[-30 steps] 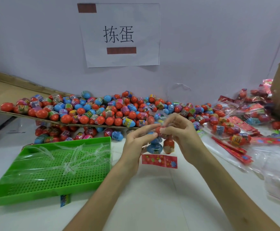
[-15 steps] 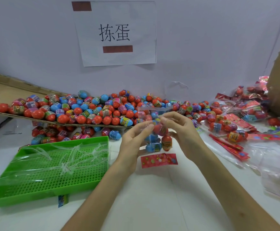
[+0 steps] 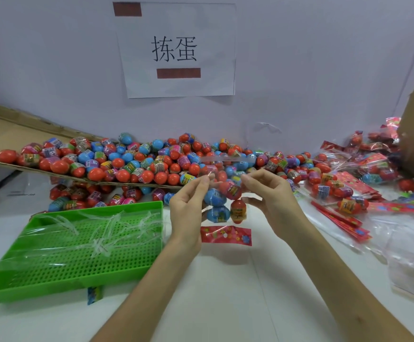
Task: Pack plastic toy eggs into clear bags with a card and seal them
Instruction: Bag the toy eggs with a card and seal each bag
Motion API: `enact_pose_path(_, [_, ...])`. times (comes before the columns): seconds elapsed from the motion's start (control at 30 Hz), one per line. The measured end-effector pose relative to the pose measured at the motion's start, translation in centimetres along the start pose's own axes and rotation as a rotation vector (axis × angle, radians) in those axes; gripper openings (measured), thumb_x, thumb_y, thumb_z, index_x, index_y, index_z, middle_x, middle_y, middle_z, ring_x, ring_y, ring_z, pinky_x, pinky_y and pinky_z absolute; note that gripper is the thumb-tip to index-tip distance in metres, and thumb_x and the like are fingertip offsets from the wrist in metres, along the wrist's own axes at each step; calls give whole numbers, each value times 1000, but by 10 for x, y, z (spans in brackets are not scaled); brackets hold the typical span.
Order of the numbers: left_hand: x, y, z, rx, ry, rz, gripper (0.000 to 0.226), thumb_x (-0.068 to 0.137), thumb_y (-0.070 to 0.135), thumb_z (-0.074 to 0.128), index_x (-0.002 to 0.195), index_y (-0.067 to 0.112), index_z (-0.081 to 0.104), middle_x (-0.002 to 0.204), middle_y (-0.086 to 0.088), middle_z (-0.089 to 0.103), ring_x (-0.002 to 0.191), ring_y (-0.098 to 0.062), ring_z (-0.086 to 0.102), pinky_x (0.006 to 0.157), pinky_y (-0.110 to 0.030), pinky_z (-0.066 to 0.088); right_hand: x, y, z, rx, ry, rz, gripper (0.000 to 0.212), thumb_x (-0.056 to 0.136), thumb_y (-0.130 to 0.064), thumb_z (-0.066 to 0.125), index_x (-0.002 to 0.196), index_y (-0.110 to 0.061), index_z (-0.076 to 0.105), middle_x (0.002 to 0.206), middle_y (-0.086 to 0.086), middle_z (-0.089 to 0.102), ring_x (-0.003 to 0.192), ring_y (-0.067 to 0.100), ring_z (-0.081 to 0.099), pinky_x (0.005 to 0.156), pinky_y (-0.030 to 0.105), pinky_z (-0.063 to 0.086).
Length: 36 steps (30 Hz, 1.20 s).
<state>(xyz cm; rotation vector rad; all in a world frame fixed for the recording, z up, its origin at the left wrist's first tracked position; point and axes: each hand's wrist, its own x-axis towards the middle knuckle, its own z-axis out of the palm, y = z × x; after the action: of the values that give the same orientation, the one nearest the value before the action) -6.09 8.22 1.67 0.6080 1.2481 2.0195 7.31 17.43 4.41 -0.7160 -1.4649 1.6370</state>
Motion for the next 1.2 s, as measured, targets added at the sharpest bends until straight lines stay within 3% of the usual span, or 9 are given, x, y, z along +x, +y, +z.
enact_pose_path(0.1, [-1,0,1,0,-13,-24,18,101,23,64,102,13,79,99,-5,80,81,-15,75,58,-22,57,0,-2,0,-62,75,-40,16,82,-27,75,86,-12,70,80,3,73,77,16,71,65,24,57])
enact_pose_path(0.27, [2,2,-3,24,-115,-1,12,104,14,57,107,8,67,106,-8,80,105,-19,75,80,-29,57,3,-1,-7,-141,47,-70,13,87,-26,75,89,-13,71,77,0,72,73,14,69,63,20,56])
enact_pose_path(0.37, [2,5,-3,26,-80,0,16,105,18,56,112,11,70,102,-7,80,96,-19,78,68,-26,58,7,7,-7,-219,90,-85,11,90,-21,76,96,-15,70,82,-1,72,77,17,69,65,22,57])
enact_pose_path(0.5, [-1,2,-1,113,-44,64,16,105,14,58,105,13,73,97,-2,81,78,-17,78,54,-23,56,4,18,-1,-663,337,-528,30,84,-13,83,103,-17,62,94,-3,64,80,11,63,69,15,55])
enact_pose_path(0.57, [-3,-1,0,175,-67,126,17,104,10,58,105,13,74,96,-2,81,77,-19,78,55,-25,58,1,19,2,-753,289,-800,20,85,-8,80,99,-13,67,92,-5,65,80,9,63,68,10,53])
enact_pose_path(0.63, [-5,-4,3,215,-116,199,19,104,6,58,105,16,74,96,-3,81,85,-23,79,63,-27,61,-1,19,6,-778,211,-913,11,88,-13,76,98,-10,73,94,-7,66,82,7,63,71,8,52])
enact_pose_path(0.77, [-10,-9,3,289,-223,300,23,104,4,58,114,17,73,98,-1,80,89,-21,79,72,-31,64,-4,21,11,-815,154,-924,15,85,-10,80,100,-9,76,96,0,71,87,5,60,75,8,49])
enact_pose_path(1.0, [-12,-10,3,433,-203,416,30,100,2,58,112,24,73,97,5,79,89,-16,78,81,-45,64,-7,15,10,-767,135,-893,8,85,-8,79,93,-9,78,90,1,70,83,11,63,73,12,50])
enact_pose_path(1.2, [-13,-7,3,553,-212,506,32,95,11,56,102,38,72,95,18,76,90,-10,76,76,-35,63,-9,12,7,-742,89,-839,7,85,-2,79,89,-8,78,88,-1,70,81,18,65,67,30,55])
